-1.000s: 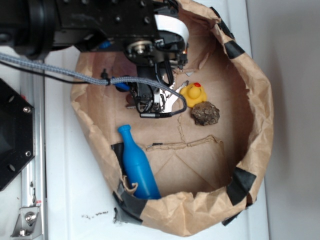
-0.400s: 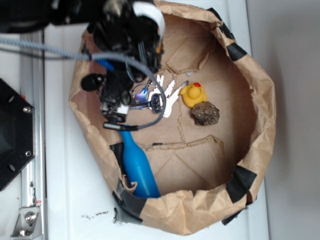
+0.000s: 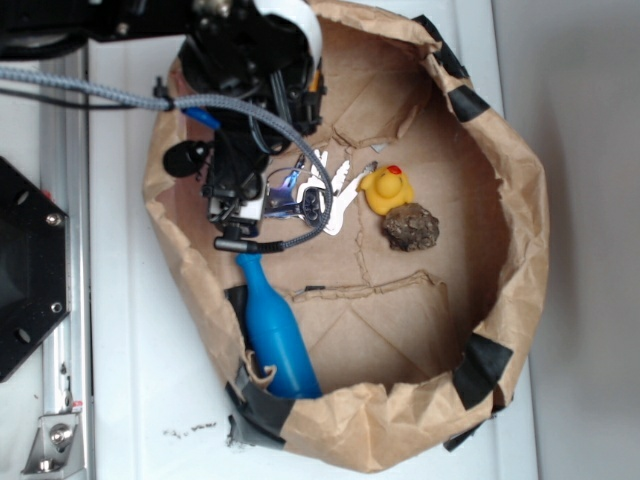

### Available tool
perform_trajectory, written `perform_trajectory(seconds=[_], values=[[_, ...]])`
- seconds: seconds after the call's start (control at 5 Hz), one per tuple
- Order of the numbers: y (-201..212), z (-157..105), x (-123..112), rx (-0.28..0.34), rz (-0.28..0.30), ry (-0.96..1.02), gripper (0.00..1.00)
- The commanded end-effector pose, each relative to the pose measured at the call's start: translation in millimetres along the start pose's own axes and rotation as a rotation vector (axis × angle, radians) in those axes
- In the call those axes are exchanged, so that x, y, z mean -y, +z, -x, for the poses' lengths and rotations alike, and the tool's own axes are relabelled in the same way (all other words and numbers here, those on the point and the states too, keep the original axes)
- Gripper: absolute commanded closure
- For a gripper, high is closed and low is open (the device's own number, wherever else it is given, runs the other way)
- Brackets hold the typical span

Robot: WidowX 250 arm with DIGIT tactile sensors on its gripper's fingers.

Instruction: Grab the silver keys.

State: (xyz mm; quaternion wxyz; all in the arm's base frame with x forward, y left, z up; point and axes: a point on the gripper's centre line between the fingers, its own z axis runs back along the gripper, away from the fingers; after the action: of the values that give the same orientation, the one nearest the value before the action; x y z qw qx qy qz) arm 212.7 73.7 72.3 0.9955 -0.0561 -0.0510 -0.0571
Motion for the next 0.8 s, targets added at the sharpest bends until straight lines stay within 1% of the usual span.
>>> perform_trajectory(seconds=[0.0, 0.2, 0.6], values=[[-10.2, -10.3, 6.5, 0.038, -0.086, -0.007, 0.00], [-19.0, -11.3, 6.8, 0.054, -0.115, -0.013, 0.00], [-18.3, -17.5, 3.9, 0.063, -0.111, 0.005, 0.00]])
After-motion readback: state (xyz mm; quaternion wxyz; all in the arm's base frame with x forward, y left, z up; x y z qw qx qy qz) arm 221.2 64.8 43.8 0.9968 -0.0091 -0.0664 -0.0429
